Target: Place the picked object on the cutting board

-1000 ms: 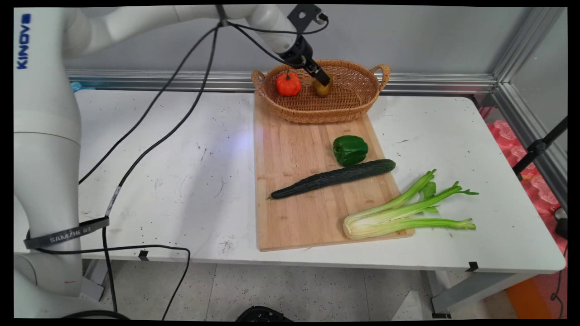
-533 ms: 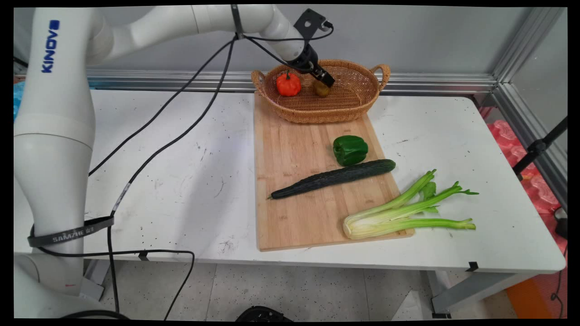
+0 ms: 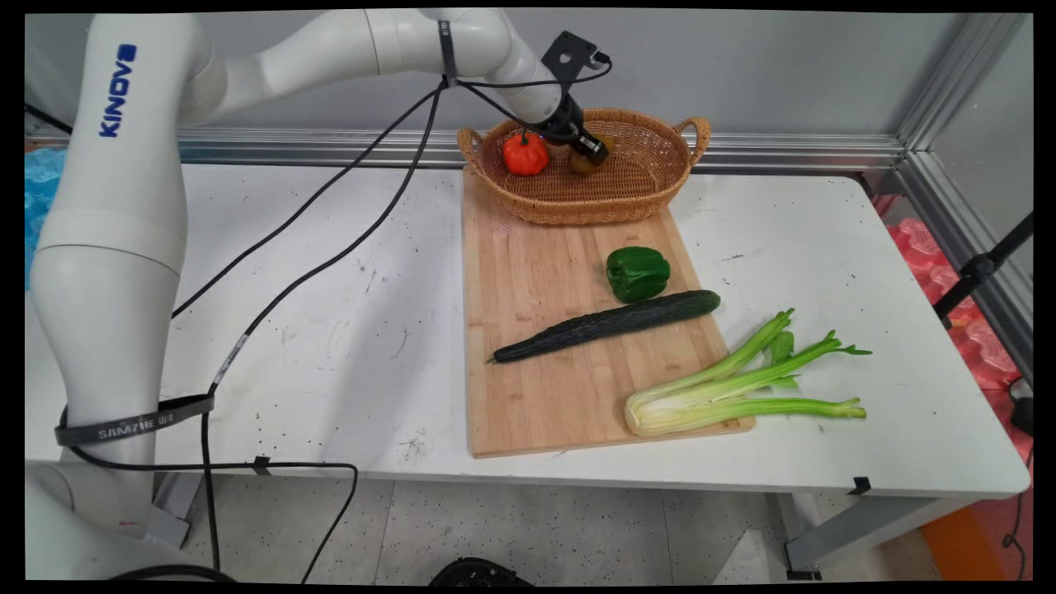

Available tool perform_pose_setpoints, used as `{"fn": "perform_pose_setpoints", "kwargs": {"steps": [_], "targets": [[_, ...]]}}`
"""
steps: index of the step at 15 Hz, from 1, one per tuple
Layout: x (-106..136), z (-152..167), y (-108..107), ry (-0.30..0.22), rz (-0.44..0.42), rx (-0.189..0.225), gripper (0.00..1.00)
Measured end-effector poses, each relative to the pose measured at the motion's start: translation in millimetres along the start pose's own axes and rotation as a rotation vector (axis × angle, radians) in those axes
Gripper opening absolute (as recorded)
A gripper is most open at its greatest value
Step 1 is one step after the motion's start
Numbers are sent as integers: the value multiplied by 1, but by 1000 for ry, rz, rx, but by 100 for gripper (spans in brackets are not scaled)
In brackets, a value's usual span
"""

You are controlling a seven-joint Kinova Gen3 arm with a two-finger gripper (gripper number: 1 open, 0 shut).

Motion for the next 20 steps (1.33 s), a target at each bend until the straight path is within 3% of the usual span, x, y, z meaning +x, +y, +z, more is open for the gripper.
{"fn": "perform_pose_setpoints", "kwargs": {"steps": [6, 12, 15, 20], "targets": [[7, 2, 9, 6, -18, 1, 0], [31, -25, 26, 19, 27, -22, 0], [41, -46, 41, 21, 66, -50, 0], [53, -93, 75, 12, 131, -129, 0]]}}
